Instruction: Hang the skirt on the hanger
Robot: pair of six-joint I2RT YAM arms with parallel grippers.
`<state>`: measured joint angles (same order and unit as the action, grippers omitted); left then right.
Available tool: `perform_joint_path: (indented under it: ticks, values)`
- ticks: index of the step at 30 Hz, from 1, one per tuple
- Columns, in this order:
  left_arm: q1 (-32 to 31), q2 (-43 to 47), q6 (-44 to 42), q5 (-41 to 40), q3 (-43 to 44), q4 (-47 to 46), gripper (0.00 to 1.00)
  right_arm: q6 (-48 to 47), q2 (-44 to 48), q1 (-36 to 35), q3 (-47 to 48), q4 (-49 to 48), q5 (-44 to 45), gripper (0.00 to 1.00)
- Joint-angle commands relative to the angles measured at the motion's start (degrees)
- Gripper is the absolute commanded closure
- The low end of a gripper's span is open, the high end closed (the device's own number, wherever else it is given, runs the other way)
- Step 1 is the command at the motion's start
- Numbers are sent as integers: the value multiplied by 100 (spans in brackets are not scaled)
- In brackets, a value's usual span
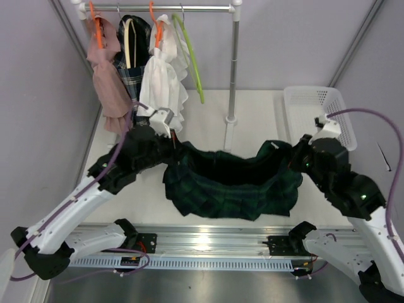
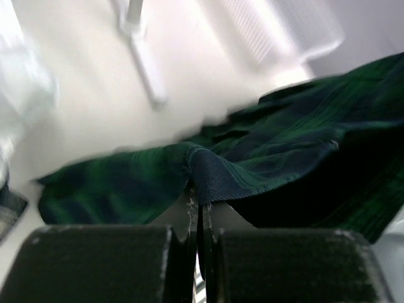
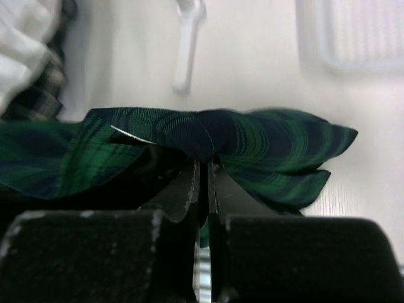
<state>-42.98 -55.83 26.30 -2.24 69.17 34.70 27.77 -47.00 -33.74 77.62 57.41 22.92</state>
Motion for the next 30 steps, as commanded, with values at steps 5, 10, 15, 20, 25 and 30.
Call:
perform_joint_path:
  ticks: [5, 10, 15, 20, 25, 30]
  values:
    - [123, -507, 270, 601, -1422, -1201, 100, 1377, 1279, 34, -2917, -1891, -868, 100]
    - [123, -1025, 7, 918, -1617, -1361, 100, 1995, 2071, 25, -3965, -1726, -702, 85]
    - [123, -1140, -187, 1059, -1775, -1466, 100, 1847, 2284, 34, -3957, -1478, -613, 57]
    - [123, -1123, -310, 1199, -1775, -1519, 100, 1285, 1784, 25, -3738, -1680, -859, 34]
    - [115, -1149, -398, 1305, -1775, -1475, 100, 731, 1256, 25, -3211, -1602, -789, 27]
    - [123, -1149, -451, 1279, -1819, -1405, 100, 379, 606, 34, -2823, -1338, -411, 27]
